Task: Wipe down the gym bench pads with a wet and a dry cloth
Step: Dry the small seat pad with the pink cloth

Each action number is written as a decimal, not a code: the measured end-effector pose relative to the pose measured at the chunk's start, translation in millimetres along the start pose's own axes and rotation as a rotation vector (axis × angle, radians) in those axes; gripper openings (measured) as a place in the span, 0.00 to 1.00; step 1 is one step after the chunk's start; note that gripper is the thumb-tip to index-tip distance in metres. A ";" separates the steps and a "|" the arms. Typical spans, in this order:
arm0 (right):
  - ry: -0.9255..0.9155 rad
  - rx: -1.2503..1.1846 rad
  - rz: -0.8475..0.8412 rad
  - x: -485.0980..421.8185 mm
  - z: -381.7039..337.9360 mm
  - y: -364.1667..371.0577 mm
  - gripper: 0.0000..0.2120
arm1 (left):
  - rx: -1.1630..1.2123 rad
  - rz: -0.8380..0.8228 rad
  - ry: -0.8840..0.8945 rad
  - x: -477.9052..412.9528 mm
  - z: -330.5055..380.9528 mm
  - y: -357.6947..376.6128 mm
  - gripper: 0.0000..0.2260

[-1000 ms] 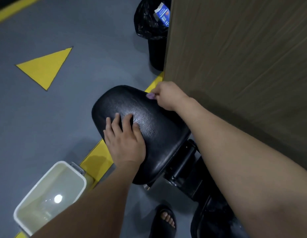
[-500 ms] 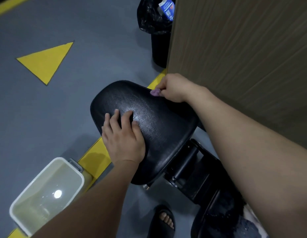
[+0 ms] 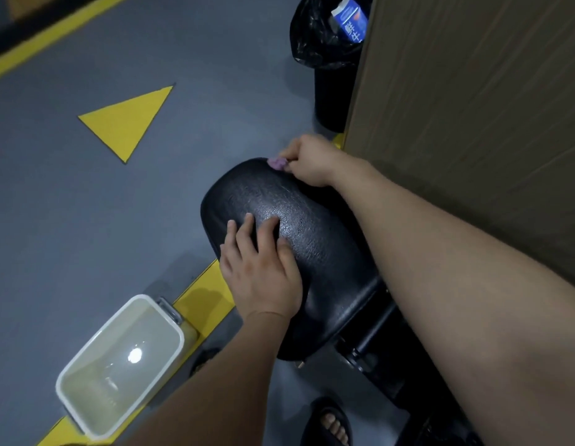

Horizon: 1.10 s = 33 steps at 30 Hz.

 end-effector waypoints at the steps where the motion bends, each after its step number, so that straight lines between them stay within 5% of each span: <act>1: -0.006 0.010 -0.021 11.3 6.9 -5.5 0.10 | 0.003 0.000 -0.004 -0.5 -0.1 -0.2 0.17; 3: -0.020 0.053 -0.063 37.9 21.6 -21.4 0.16 | 0.011 -0.009 -0.012 -0.1 -0.3 0.0 0.17; 10: -0.195 0.183 -0.001 115.0 16.5 -46.3 0.06 | 0.019 -0.026 -0.026 -1.3 -1.2 -0.6 0.17; 15: -0.130 0.087 0.142 78.5 9.2 -29.8 0.07 | 0.005 -0.010 -0.017 -1.8 -3.7 0.9 0.17; 23: -0.046 0.151 0.049 -8.2 -12.6 2.4 0.12 | -0.004 0.040 0.000 -1.9 -3.0 2.1 0.18; 33: -0.231 0.077 0.212 63.9 -19.6 -18.9 0.07 | 0.025 0.021 -0.009 0.7 -0.5 -0.3 0.18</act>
Point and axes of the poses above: each hand's wrist, its own x-axis away from the middle knuckle, its own y-axis out of the palm, z = x × y, the point moved 9 cm from there along -x, towards the middle knuckle, and after that the axes turned 14 degrees about z, right-handed, at the moved point
